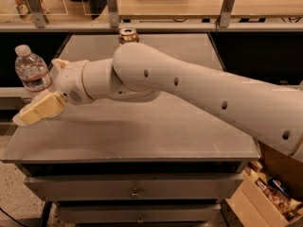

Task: Knock water bottle over

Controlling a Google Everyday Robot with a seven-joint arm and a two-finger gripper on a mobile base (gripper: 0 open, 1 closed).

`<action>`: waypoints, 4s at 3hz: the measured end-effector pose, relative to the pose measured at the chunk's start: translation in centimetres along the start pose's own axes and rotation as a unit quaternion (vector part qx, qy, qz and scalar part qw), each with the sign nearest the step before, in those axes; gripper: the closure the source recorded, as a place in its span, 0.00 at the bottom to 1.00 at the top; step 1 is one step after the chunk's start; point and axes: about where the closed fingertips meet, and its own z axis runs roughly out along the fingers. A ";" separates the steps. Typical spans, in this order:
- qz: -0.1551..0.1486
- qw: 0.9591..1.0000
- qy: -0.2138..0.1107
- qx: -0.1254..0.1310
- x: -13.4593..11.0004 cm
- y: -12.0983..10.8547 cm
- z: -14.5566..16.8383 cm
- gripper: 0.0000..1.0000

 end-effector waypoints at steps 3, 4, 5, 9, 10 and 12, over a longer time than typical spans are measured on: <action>-0.019 1.000 -0.004 -0.007 0.2 -1.5 4.9 0.15; -0.010 1.000 -0.005 -0.007 1.1 -1.7 5.7 0.39; 0.004 1.000 -0.015 -0.002 1.8 -1.9 5.4 0.61; -0.010 0.980 0.197 -0.019 1.4 -4.3 -4.3 1.00; -0.034 0.953 0.299 -0.029 2.9 -4.4 -6.6 1.00; -0.082 0.864 0.494 -0.059 7.5 -2.7 -10.6 1.00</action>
Offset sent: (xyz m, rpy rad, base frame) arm 0.0274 0.0533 -0.0064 0.0090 -0.0584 0.0441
